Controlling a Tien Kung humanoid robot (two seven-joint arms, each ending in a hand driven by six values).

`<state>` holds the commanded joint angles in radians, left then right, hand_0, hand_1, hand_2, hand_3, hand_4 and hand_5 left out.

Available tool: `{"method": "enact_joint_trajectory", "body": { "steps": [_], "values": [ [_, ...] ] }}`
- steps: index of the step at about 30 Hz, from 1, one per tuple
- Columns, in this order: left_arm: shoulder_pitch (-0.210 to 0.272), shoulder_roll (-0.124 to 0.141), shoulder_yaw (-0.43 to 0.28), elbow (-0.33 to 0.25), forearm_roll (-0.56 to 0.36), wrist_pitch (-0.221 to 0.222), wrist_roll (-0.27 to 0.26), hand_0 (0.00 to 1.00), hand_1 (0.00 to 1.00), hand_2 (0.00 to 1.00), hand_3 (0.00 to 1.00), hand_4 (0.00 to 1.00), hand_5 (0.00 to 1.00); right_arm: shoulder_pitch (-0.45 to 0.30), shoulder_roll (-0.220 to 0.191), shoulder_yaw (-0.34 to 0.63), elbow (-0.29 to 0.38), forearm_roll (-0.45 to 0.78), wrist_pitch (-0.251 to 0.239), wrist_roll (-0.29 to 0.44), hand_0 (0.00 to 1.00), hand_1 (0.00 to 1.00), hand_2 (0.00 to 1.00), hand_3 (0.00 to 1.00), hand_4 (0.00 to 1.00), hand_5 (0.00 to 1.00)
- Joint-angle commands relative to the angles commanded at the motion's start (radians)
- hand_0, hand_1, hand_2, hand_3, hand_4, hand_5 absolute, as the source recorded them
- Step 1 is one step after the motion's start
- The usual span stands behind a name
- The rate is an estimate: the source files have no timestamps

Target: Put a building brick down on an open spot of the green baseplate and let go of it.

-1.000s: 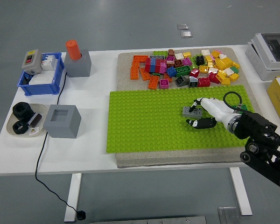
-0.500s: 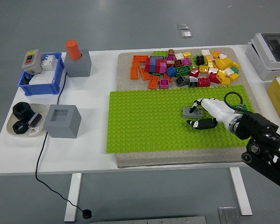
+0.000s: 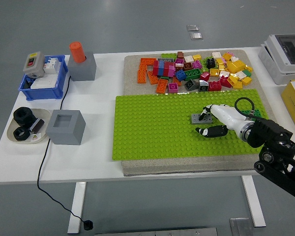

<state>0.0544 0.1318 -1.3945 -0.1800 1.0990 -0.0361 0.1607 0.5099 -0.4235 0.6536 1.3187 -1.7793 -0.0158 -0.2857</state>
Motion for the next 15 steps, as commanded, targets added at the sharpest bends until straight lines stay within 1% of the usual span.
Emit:
{"method": "enact_joint_trajectory", "body": {
  "steps": [15],
  "values": [
    [0.000, 0.000, 0.001, 0.000, 0.000, 0.000, -0.001, 0.603, 0.640, 0.634, 0.812, 0.938, 0.603, 0.003, 0.006, 0.010, -0.002, 0.009, -0.009, 0.006, 0.998, 0.905, 0.912, 0.652, 0.699, 0.464]
  ]
}}
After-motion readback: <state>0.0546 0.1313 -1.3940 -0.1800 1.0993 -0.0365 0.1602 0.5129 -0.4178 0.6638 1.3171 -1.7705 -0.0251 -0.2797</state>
